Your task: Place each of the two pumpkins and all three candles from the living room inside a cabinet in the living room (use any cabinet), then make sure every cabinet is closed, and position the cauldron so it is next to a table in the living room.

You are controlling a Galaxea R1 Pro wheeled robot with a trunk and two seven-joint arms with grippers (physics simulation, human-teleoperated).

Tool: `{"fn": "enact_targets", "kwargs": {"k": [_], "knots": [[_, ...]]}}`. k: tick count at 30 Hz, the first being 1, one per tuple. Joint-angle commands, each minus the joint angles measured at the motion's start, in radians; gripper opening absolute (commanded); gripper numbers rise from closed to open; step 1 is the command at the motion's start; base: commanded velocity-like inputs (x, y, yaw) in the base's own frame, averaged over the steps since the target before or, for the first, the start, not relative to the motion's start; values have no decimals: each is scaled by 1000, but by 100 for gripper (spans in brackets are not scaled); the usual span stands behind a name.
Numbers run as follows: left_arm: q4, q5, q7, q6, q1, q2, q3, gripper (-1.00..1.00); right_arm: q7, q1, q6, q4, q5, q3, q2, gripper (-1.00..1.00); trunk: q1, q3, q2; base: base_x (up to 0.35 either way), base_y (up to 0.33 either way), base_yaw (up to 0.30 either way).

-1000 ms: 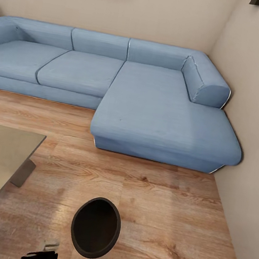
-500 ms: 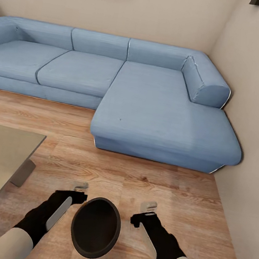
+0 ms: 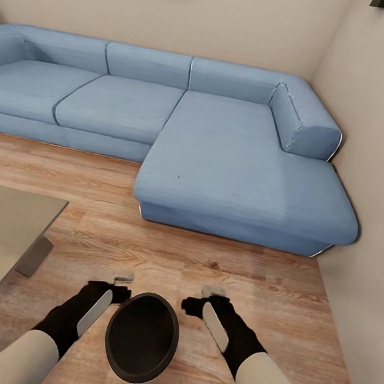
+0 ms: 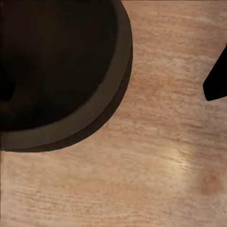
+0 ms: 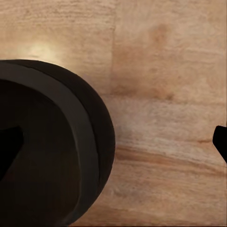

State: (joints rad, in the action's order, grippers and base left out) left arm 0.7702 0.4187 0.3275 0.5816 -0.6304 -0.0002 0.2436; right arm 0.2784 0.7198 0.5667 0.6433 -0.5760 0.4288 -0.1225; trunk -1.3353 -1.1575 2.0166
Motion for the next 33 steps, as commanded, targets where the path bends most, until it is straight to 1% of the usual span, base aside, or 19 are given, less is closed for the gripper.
{"fn": "enact_targets", "kwargs": {"k": [1, 2, 3, 5, 8, 12, 16, 17, 19, 20, 22, 23, 26, 30, 33], "knots": [[25, 0, 1, 2, 0, 1, 1, 100, 0, 12, 0, -24, -33, 0, 0, 100, 0, 0, 0, 0, 0, 0], [36, 0, 1, 2, 1, 1, 1, 100, 0, 17, 0, -36, -47, 0, -1, 100, 0, 0, 0, 0, 0, 0], [57, 0, 2, 3, 1, 1, 3, 100, -1, 25, 0, -63, -71, 1, -1, 100, 0, 0, 0, 0, 0, 0], [83, 0, 2, 4, 2, 1, 5, 100, -2, 32, -1, -105, -95, 2, -1, 100, 0, 0, 0, 0, 0, 0], [97, 0, 3, 5, 3, 5, 5, 100, -2, 37, -1, -131, -104, 7, -2, 100, 0, 0, 0, 0, 0, 0], [100, 1, 5, 7, 3, 8, 1, 100, -2, 38, -1, -138, -106, 10, -3, 100, 0, 0, 0, 0, 0, 0], [94, 2, 8, 15, 2, 0, -1, 100, -3, 38, -1, -140, -105, 11, -3, 100, 0, 0, 0, 0, 0, 0], [90, 2, 8, 31, 2, -6, -1, 100, -3, 38, -1, -139, -105, 12, -3, 100, 0, 0, 0, 0, 0, 0], [85, 1, 8, 94, 2, -20, -2, 100, -4, 38, -1, -137, -105, 20, -3, 100, -8, -6, 14, 0, 0, 0], [85, 1, 8, 115, 2, -22, -2, 100, -4, 38, -1, -136, -105, 24, -4, 100, -12, -9, 21, 0, 0, 0], [89, 1, 8, 190, 1, -27, -3, 100, -4, 38, -1, -135, -105, 38, -4, 100, -19, -16, 35, 0, 0, 0], [91, 0, 8, 215, 1, -28, -3, 100, -4, 38, -1, -135, -105, 45, -4, 100, -23, -19, 42, 0, 0, 0], [91, -1, 8, 248, 1, -30, -3, 100, -4, 38, -1, -134, -105, 60, -8, 100, -35, -28, 63, 0, 0, 0], [90, -3, 8, 254, 1, -25, -4, 100, -4, 38, -1, -133, -104, 65, -11, 100, -50, -41, 91, 0, 0, 0], [89, -3, 8, 254, 1, -21, -15, 100, -18, 37, 0, -130, -105, 69, -14, 100, -61, -50, 112, 0, 0, 0]]}}
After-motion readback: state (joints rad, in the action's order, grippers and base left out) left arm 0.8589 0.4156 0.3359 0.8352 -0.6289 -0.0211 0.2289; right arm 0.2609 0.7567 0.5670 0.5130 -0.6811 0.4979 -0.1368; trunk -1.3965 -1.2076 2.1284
